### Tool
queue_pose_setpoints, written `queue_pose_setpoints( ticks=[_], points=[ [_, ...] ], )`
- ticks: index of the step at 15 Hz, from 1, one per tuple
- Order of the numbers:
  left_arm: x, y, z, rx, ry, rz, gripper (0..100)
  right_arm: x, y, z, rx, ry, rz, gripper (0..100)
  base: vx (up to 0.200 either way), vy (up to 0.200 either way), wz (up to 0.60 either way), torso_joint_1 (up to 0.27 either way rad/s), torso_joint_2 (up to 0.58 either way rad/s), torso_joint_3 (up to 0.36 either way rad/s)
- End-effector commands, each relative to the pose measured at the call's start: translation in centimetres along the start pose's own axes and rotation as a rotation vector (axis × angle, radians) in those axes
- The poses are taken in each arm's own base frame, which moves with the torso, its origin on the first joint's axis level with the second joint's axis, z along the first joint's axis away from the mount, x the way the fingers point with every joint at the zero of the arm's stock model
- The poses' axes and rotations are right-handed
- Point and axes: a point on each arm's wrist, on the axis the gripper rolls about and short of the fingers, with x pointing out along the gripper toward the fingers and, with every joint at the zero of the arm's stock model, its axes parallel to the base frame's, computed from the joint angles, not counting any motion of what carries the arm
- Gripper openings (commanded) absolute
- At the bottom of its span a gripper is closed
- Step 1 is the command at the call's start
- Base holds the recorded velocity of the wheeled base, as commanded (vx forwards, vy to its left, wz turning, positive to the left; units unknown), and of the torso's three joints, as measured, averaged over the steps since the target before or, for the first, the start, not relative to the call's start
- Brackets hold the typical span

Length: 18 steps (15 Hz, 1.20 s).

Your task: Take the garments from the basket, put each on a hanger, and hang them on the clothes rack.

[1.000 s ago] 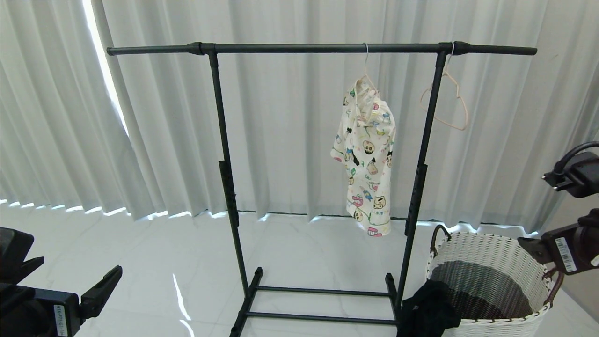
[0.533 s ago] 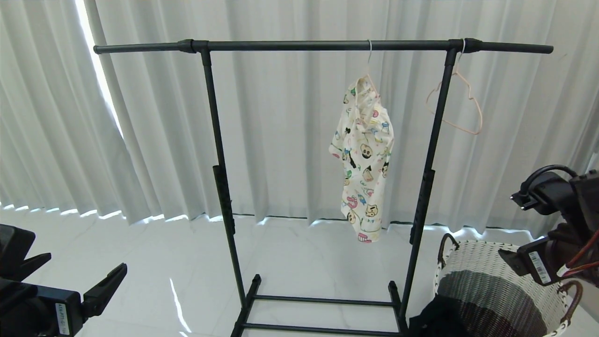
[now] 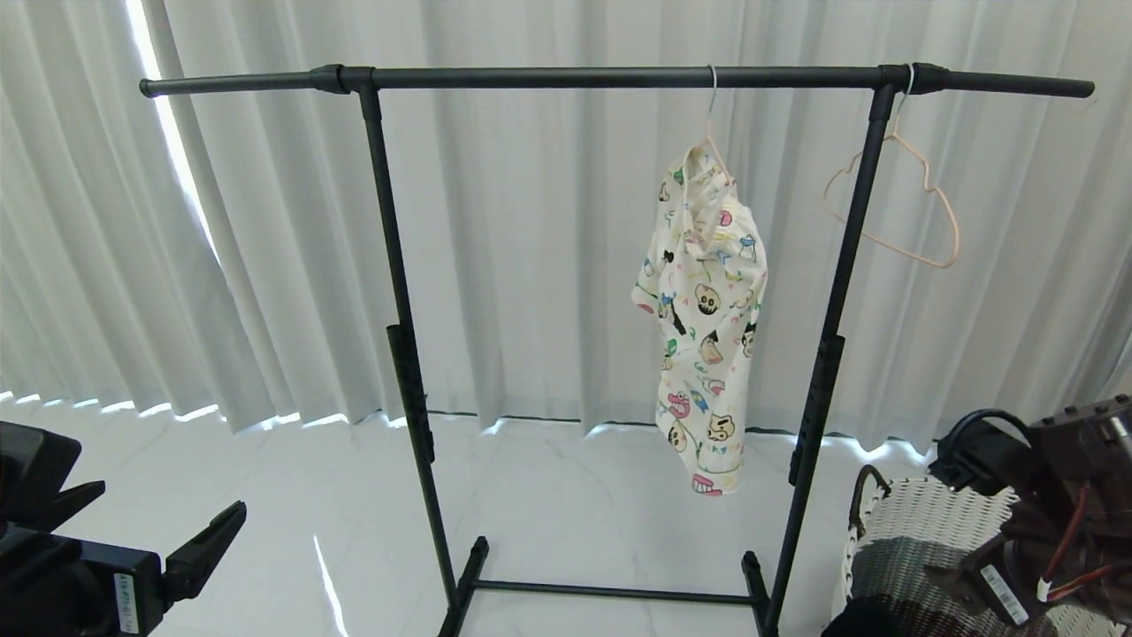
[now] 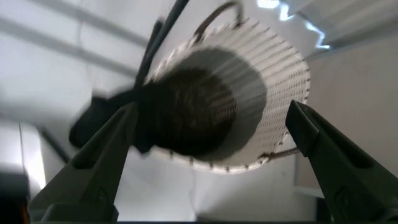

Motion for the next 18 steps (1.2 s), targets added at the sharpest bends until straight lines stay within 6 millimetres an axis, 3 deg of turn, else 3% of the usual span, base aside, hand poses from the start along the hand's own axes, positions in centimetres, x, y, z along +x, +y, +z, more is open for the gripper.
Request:
queue_pose_setpoints(
  ticks=[1,6,10,18],
  points=[
    [0.2,0.0,0.0,0.002,0.011,-0.001,100,1.4,0.6,-1.3,-0.057,0.078,0.030,100,0.000,0.000,0.00,0.000,0.00,0.000],
    [-0.3,-0.1,-0.5,0.031,0.005,0.006,100,6.1,3.1,-3.6,-0.199,0.168,0.086,100,0.000,0.000,0.00,0.000,0.00,0.000],
    [-0.3,-0.1,-0.6,0.076,0.006,0.000,100,7.9,4.0,-4.2,-0.376,0.161,0.168,100,0.000,0.000,0.00,0.000,0.00,0.000],
    [-0.4,-0.1,-0.6,0.075,0.001,0.003,100,12.4,5.3,-4.7,-0.382,0.205,0.134,100,0.000,0.000,0.00,0.000,0.00,0.000]
  ],
)
